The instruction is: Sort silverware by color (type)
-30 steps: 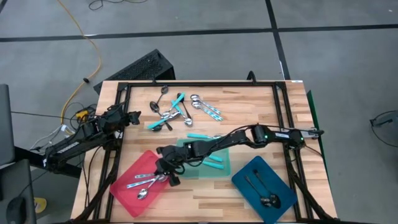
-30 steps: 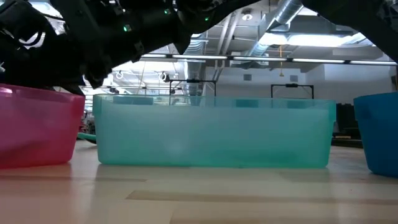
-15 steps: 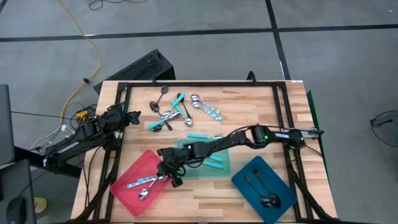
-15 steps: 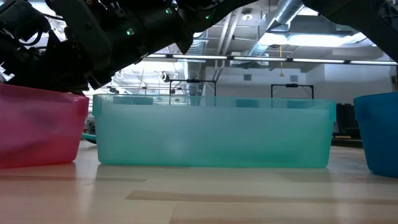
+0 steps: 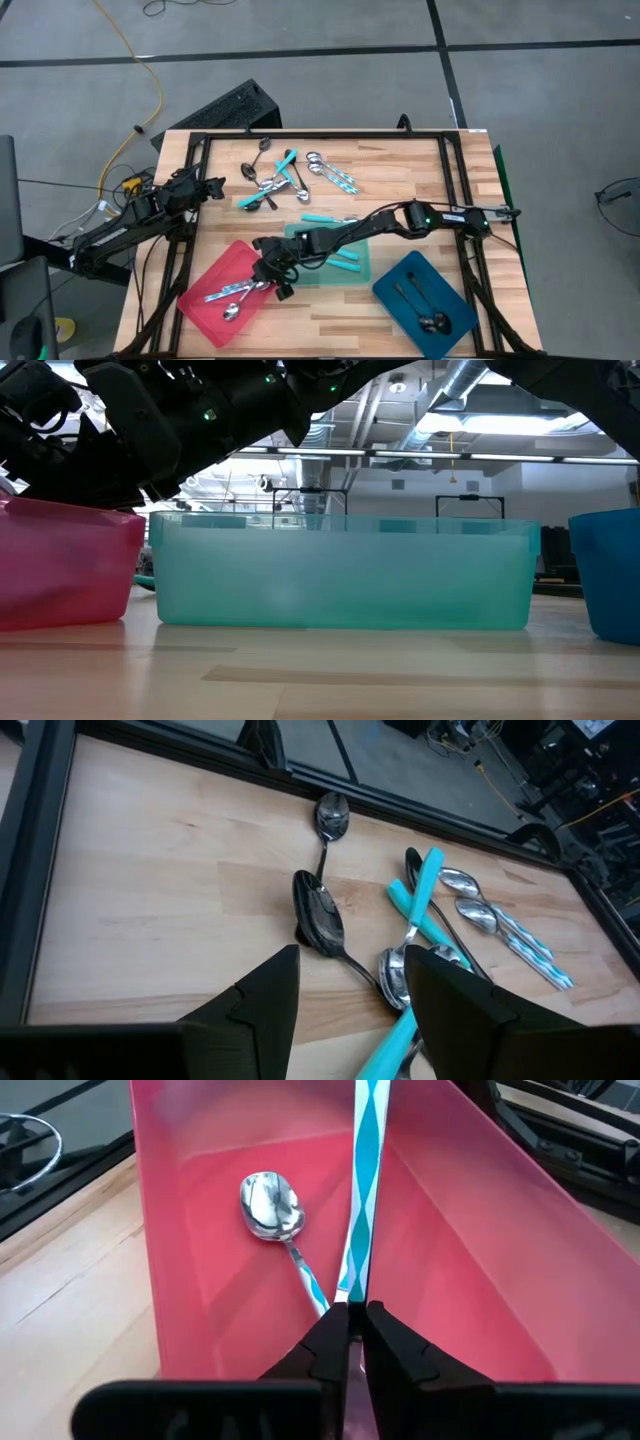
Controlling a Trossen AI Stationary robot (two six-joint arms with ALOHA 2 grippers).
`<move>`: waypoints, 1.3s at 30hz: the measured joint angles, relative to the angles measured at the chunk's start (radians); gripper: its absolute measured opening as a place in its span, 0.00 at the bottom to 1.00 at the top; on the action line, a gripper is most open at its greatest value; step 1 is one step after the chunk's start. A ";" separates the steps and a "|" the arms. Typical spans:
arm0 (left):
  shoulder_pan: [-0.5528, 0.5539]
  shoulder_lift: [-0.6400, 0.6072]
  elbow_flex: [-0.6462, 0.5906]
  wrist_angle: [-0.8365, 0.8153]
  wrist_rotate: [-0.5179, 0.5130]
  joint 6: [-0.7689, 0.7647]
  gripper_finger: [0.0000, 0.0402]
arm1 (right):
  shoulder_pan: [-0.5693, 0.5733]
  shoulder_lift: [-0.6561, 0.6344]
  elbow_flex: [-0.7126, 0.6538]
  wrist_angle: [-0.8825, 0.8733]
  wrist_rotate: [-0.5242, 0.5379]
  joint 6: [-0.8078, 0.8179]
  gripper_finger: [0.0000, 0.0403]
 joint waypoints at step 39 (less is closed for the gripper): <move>0.000 0.000 0.000 0.000 -0.020 0.007 0.42 | -0.074 -0.013 0.265 -0.164 0.039 0.011 0.36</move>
